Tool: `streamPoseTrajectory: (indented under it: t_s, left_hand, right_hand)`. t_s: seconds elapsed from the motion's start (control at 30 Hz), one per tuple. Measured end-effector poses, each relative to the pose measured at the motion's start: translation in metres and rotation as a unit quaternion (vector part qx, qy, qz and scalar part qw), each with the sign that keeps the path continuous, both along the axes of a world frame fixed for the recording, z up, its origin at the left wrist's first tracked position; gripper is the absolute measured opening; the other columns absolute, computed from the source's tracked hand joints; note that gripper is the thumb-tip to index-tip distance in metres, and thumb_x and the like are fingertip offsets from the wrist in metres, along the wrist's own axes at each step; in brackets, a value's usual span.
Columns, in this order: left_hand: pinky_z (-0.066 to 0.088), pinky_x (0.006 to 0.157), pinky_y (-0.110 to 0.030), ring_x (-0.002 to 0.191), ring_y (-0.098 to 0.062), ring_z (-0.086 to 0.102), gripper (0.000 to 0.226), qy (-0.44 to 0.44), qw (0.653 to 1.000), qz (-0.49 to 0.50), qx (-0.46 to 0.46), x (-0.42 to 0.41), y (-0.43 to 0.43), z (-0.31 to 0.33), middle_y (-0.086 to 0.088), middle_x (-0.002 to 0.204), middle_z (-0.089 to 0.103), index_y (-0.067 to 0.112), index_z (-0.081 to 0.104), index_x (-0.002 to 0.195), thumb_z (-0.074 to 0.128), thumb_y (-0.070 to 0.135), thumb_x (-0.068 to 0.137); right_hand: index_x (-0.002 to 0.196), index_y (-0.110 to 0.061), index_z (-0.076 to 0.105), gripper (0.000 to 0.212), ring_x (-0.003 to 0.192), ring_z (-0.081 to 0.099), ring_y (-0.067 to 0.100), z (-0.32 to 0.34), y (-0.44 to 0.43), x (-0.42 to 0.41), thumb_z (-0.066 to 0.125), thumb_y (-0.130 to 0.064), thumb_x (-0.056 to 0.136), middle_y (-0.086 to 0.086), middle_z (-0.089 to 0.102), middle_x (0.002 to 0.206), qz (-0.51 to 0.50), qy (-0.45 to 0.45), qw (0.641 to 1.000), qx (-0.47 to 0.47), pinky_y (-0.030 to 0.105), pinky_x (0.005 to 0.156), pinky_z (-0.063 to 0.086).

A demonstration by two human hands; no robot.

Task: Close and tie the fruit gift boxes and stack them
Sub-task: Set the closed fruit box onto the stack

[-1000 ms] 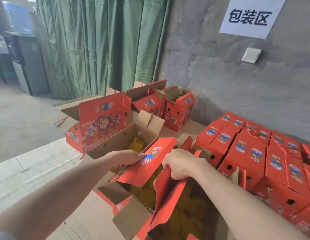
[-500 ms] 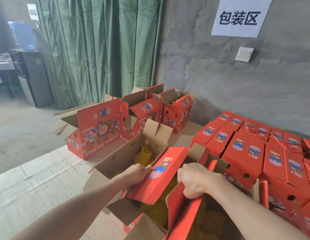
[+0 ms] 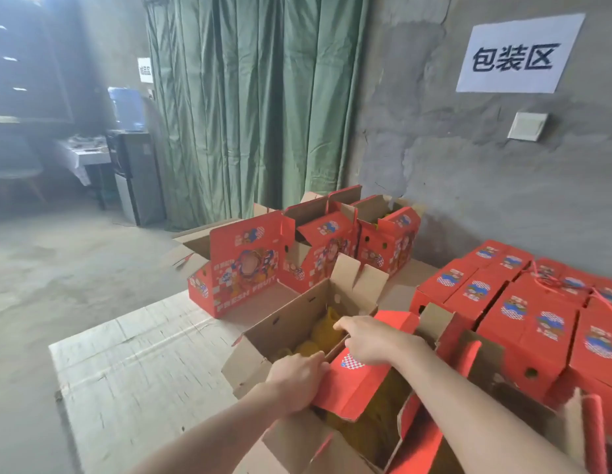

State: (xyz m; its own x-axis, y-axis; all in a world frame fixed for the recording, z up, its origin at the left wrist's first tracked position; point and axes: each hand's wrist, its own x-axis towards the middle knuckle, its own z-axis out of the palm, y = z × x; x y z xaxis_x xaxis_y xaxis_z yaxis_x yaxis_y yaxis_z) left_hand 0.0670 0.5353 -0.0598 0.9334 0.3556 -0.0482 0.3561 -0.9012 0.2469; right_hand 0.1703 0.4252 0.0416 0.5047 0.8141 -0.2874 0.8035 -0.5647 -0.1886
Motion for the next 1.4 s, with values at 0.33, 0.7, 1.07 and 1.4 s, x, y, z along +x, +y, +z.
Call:
streamPoseTrajectory:
  t_s: [0.33, 0.7, 1.07, 1.4]
  left_hand:
    - [0.050, 0.069, -0.029, 0.076, -0.017, 0.061, 0.032, -0.140, 0.980, -0.009, -0.143, -0.001, 0.102, 0.029, 0.001, 0.082, 0.062, 0.011, 0.065, 0.081, 0.044, 0.030, 0.096]
    - [0.018, 0.114, -0.041, 0.137, -0.030, 0.028, 0.047, -0.338, 0.902, 0.266, -0.046, 0.071, 0.347, 0.076, -0.018, 0.145, 0.034, 0.007, 0.039, 0.137, 0.039, 0.035, 0.099]
    - [0.043, 0.094, -0.043, 0.128, -0.028, 0.038, 0.100, 0.111, 0.990, 0.091, 0.003, 0.120, 0.382, 0.002, -0.005, 0.139, 0.031, 0.015, 0.021, 0.143, 0.074, 0.053, 0.068]
    - [0.045, 0.079, -0.033, 0.109, -0.024, 0.051, 0.023, 0.012, 0.987, 0.122, 0.103, 0.125, 0.389, -0.026, -0.005, 0.120, 0.043, 0.018, 0.047, 0.117, 0.045, 0.024, 0.095]
  right_hand:
    - [0.080, -0.012, 0.058, 0.021, 0.081, 0.058, 0.026, -0.014, 0.105, 0.002, 0.050, -0.027, 0.091, 0.004, 0.062, 0.083, 0.077, -0.052, 0.952, -0.291, 0.032, 0.072, 0.046]
    - [0.114, -0.016, 0.058, 0.023, 0.100, 0.058, 0.021, -0.016, 0.254, 0.047, 0.049, -0.029, 0.098, 0.005, 0.063, 0.113, -0.066, -0.025, 0.993, 0.093, 0.033, 0.087, 0.049]
    - [0.136, -0.003, 0.033, 0.049, 0.128, 0.041, 0.030, -0.071, 0.350, 0.174, 0.042, 0.006, 0.089, 0.014, 0.037, 0.139, -0.227, -0.048, 0.965, 0.123, 0.041, 0.105, 0.038]
    - [0.134, -0.007, 0.037, 0.043, 0.114, 0.044, 0.024, -0.100, 0.378, 0.212, 0.045, -0.003, 0.092, 0.008, 0.056, 0.124, -0.138, -0.314, 0.937, 0.056, 0.033, 0.094, 0.038]
